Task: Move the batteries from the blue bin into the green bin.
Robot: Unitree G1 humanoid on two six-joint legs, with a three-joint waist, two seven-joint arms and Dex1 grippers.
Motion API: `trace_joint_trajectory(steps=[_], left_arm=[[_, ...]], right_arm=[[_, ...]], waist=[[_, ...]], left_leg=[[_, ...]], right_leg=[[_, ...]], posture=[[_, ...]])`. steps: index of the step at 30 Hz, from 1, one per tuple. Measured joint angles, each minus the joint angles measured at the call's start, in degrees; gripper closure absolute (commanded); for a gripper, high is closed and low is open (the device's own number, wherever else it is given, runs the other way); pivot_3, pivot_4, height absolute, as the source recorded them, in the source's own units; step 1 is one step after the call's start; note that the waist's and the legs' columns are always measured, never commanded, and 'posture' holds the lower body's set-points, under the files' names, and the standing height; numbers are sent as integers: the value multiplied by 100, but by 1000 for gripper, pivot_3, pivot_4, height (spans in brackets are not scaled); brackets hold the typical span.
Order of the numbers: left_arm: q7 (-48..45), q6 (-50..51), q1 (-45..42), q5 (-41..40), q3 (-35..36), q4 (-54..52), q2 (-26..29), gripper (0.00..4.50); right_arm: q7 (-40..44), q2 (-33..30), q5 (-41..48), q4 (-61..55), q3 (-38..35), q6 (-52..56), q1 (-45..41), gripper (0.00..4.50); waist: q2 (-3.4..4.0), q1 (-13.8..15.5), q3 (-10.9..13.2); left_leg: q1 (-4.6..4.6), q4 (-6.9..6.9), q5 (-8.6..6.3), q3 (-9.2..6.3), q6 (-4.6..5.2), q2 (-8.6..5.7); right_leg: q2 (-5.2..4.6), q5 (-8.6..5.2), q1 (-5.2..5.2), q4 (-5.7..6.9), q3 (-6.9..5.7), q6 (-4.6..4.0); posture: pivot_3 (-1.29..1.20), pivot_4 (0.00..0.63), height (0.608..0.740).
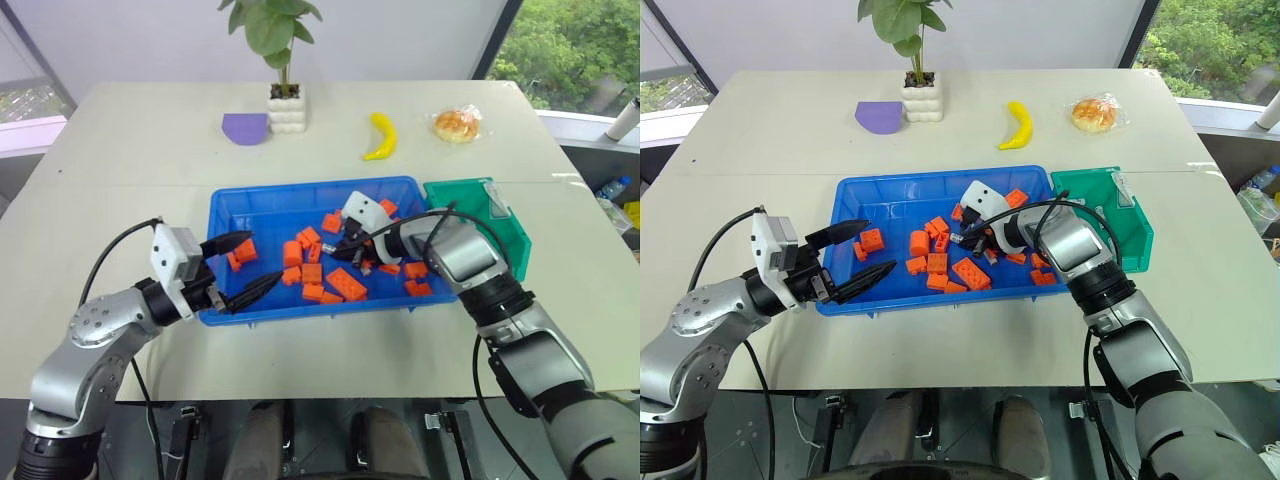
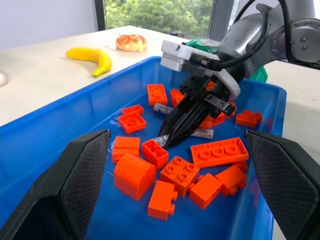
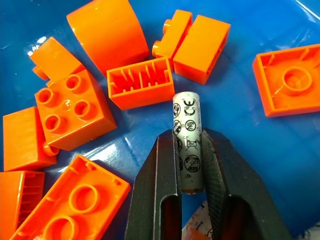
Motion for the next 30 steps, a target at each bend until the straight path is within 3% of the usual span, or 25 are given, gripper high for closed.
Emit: trace_joint_trajectory(steps=[6, 9, 15, 25, 30], left_arm=[[-48, 19, -28, -103, -2, 1, 27, 0], [-120, 35, -124, -132, -4, 8, 73, 0], [-227, 51, -843, -247, -27, 381, -102, 0], [-995, -355, -2316, 93, -837, 1951, -678, 0], [-1345, -576, -2721, 284, -962, 2662, -811, 0]], right_arm=[[-141, 154, 9, 40, -69, 91, -123, 4398], [-262, 88, 22, 75, -302, 160, -619, 4398], [-325, -687, 33, -283, -1089, 212, -1630, 4398], [-585, -1970, 28, -594, -1780, 660, -656, 4398], [-775, -2272, 132, -1267, -2171, 1078, 120, 4398]], waist=[[4, -2, 3], [10, 6, 8], [-1, 30, 2], [0, 11, 5], [1, 7, 5]], left_leg=[[0, -1, 0, 2, 0, 0], [-9, 0, 1, 2, -1, 0], [-11, -1, -1, -3, 1, -5], [-11, -4, 0, 6, 1, -5], [-11, -4, 1, 9, 1, -2]], right_leg=[[0, 0, -4, 0, 0, 0], [-1, 0, -13, 2, 1, 0], [-1, 0, -8, -2, -1, 0], [-1, 0, -10, -3, -2, 0], [0, 0, -11, -4, -2, 0]], posture=[[0, 150, 739], [0, 150, 739], [0, 150, 739], [0, 150, 739], [0, 150, 739]])
